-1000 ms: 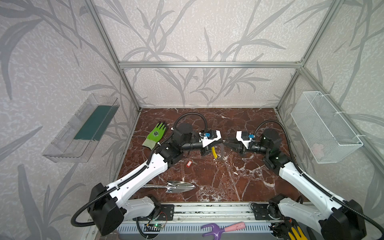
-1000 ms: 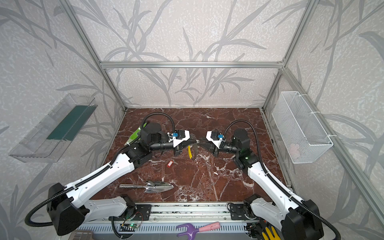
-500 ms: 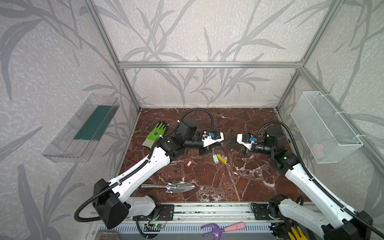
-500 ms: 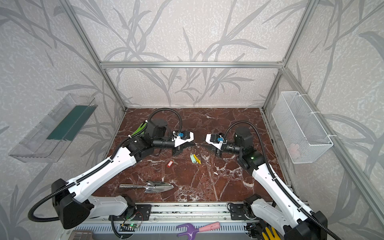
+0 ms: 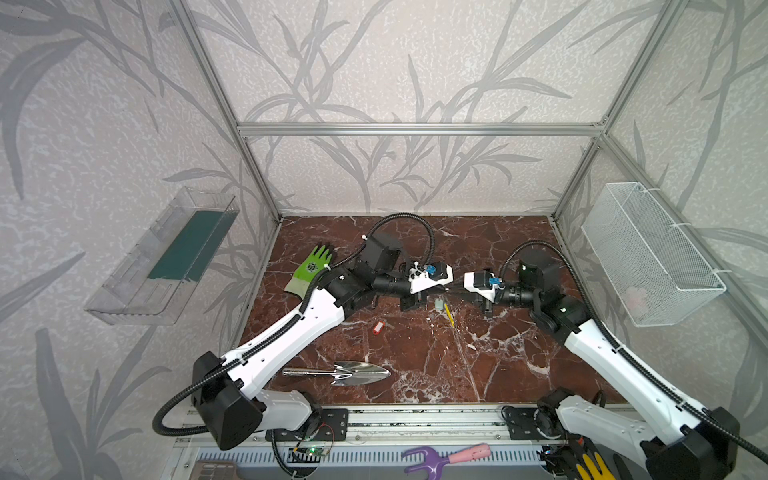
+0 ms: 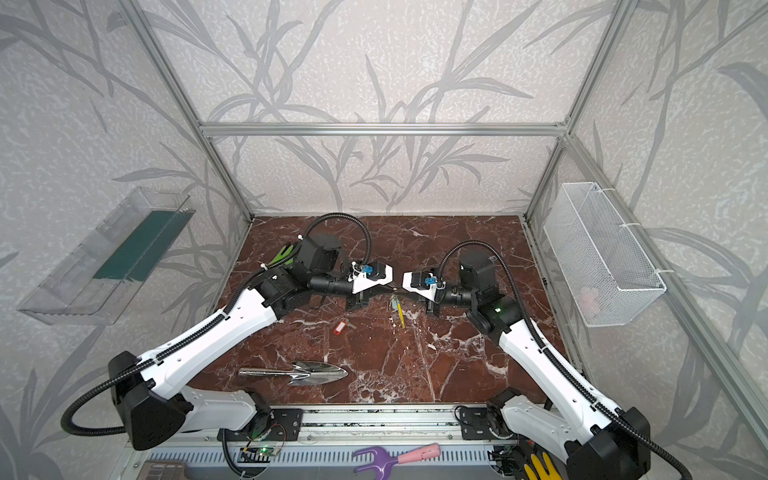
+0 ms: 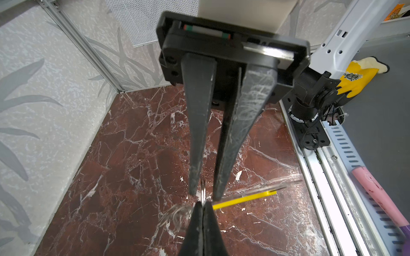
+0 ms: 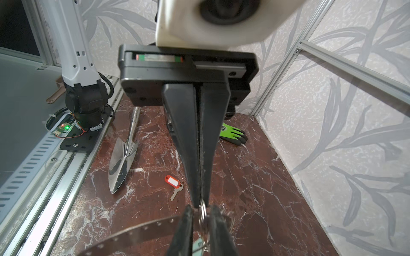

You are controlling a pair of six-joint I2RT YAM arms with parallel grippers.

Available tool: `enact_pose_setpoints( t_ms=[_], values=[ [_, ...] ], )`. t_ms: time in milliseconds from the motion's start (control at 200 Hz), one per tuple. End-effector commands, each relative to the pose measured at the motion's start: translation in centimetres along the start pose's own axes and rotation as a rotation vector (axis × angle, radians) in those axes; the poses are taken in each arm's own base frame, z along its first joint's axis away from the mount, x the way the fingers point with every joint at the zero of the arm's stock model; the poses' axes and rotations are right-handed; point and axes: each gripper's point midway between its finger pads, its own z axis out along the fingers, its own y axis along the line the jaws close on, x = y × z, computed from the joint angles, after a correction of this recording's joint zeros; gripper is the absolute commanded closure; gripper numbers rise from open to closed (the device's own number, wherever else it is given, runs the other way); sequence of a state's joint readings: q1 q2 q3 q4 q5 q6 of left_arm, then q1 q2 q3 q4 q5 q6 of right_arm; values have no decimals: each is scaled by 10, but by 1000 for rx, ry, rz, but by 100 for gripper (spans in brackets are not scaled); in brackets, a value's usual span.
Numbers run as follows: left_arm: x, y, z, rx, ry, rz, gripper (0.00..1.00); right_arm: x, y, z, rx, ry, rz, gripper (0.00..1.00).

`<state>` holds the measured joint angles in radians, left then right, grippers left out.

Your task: Put the keys on the keyring

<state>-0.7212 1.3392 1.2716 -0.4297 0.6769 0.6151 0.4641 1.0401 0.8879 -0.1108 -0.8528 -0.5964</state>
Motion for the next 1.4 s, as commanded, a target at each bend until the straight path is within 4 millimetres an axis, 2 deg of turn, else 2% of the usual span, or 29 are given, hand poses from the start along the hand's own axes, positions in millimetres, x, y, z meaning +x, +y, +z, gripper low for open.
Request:
enact_pose_setpoints(
  t_ms=[0,155,385,445,550,780,955,1045,1115,1170,1175,1190,1250,1394],
  values=[
    [-12,0,-5,1,-11,49,100,-11,-4,-1,2,-10,-20,90],
    [-11,1,-5,-2,-4,52,100,-9,-2,-1,-2,-5,-14,100],
    [-16,2,-4,-8,-33,55,100,-4,0,3,-20,-4,23,100],
    [-15,1,-4,2,-30,55,100,-2,-1,3,-11,2,28,92],
    [-14,1,-4,2,-27,56,100,0,-2,3,-7,10,32,90],
    [-15,1,-4,2,-26,59,100,3,-3,4,-6,30,42,91],
    [-16,1,-5,1,-29,63,100,5,-2,4,-15,39,47,100],
    [-14,1,-5,-9,-31,59,100,3,-3,4,-5,25,49,100],
    [-11,6,-4,-55,-43,52,84,0,-5,4,13,-1,60,100],
    [-11,14,-9,-115,-77,42,78,-2,-8,4,26,-34,73,100],
    [-7,14,-7,-115,-72,34,77,-2,-8,4,27,-36,77,100],
    [-11,18,-10,-139,-93,33,77,-2,-8,5,28,-46,81,100],
    [-5,24,-14,-194,-136,15,76,-3,-8,6,28,-82,100,100],
    [2,25,-23,-257,-252,-47,76,-8,-10,5,39,-167,126,100]
  ],
)
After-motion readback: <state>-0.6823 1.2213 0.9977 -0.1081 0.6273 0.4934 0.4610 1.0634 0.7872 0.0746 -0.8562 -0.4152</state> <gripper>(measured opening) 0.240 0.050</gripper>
